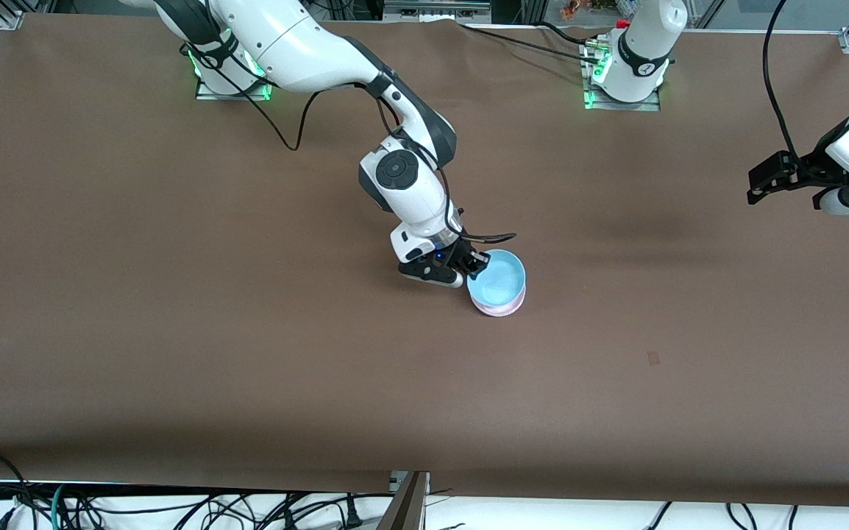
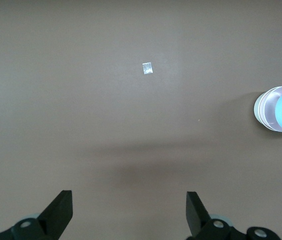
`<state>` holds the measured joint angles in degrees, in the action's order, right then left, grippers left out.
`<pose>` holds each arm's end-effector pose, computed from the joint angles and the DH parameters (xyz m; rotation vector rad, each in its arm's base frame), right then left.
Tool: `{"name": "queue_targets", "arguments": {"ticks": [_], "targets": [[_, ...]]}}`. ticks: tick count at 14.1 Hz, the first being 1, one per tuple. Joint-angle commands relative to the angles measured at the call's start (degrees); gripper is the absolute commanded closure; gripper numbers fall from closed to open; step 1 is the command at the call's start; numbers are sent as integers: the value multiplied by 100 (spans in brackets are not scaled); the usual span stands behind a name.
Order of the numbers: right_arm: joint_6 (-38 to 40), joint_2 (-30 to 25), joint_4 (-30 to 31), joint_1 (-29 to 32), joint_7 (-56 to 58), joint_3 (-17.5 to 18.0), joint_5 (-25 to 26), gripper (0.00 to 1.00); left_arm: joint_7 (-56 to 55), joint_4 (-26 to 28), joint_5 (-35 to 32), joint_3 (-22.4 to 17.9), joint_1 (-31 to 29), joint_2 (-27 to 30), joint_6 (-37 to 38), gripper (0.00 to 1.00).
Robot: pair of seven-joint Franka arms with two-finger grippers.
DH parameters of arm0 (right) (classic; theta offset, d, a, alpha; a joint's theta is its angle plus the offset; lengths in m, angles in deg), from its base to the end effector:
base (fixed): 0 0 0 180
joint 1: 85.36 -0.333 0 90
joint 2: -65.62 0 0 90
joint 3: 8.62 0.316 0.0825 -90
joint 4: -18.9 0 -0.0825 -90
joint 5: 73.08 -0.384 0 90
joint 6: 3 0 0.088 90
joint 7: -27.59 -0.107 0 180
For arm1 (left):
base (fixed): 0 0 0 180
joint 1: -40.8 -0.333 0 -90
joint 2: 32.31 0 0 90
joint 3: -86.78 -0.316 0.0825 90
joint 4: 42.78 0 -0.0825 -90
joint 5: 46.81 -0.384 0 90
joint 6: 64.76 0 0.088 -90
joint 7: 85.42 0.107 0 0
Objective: Stack pink and blue bowls on white bowl
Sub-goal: 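Carry the blue bowl over the pink bowl with the right gripper, then lower the blue bowl into the pink bowl and open the right gripper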
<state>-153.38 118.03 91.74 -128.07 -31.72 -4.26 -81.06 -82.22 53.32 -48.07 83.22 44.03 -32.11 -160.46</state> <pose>0.5515 0.5614 0.2475 -2.6515 0.4861 -0.1988 0.5595 0.0054 0.5846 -3.1190 0.0816 0.0065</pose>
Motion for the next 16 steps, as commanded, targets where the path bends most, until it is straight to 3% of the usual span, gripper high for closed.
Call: {"name": "queue_targets", "arguments": {"ticks": [1, 5, 12, 16], "targets": [[-1, 357, -525, -123, -238, -180, 121, 100, 5, -12, -15, 39, -86, 7, -10, 0], [-9, 595, -789, -281, -282, -382, 121, 100, -13, -21, -6, 31, -86, -2, -10, 0], [8, 613, -789, -290, -247, -383, 112, 100, -4, -21, -6, 13, -94, -11, -10, 0], [491, 525, -798, -290, -247, -453, 121, 100, -4, -21, -6, 13, -94, -11, -1, 0]]}}
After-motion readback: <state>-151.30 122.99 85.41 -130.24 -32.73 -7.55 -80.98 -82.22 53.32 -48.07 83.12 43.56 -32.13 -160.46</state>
